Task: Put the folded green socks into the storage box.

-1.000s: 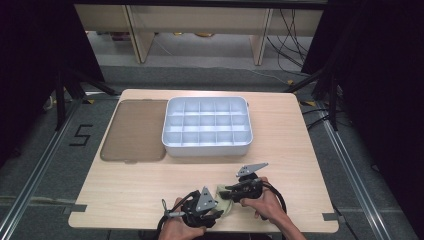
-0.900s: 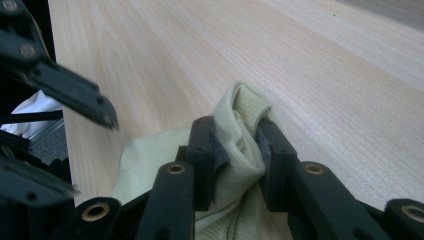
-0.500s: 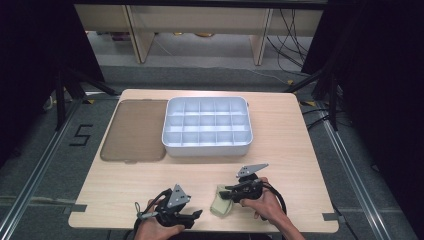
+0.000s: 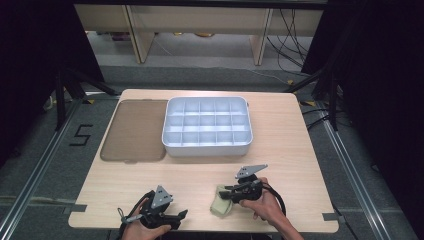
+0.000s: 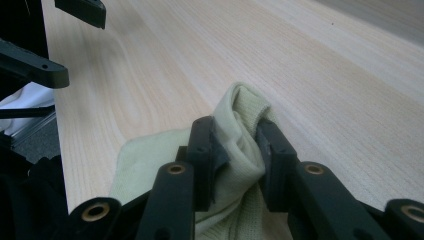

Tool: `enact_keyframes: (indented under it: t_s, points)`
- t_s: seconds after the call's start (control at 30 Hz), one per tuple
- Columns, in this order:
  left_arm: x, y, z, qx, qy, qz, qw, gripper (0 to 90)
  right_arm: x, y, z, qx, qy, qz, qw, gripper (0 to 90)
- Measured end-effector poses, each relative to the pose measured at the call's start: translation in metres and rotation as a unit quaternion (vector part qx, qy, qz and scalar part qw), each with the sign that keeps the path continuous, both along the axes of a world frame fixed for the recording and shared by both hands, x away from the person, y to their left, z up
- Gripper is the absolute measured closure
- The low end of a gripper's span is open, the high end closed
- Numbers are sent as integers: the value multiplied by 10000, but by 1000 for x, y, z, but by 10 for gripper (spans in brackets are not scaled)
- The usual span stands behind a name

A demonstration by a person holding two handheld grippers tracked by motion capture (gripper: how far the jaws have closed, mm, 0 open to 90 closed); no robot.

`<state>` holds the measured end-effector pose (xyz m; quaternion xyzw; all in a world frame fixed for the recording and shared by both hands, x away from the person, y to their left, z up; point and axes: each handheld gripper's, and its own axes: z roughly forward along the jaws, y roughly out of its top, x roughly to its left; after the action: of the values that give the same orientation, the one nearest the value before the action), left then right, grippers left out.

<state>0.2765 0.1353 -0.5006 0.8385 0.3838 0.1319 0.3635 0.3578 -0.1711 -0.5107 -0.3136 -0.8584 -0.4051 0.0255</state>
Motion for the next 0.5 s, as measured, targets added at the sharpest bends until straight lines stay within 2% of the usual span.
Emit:
enact_keyframes:
  t_s: [0.07,0.13,0.17,0.27,0.33,0.5]
  points:
    - [0,2,-1,-34,37,75,10000,264,-1,1,0,-21,-16,-4,10000,720]
    - [1,4,-1,-27,-45,63,10000,259,-1,1,1,-50,18,-19,10000,720]
    - [0,4,-1,-51,44,120,9999,254,-1,1,1,-52,-62,-4,10000,720]
    - [-1,4,-3,13,21,130,9999,251,-1,2,1,-58,-58,8,10000,720]
    - [-1,3,-5,-66,28,185,9998,249,-1,2,1,-58,-60,10,10000,721]
    - [-1,3,-5,-91,27,187,9998,248,-2,3,2,-65,-150,11,9999,721]
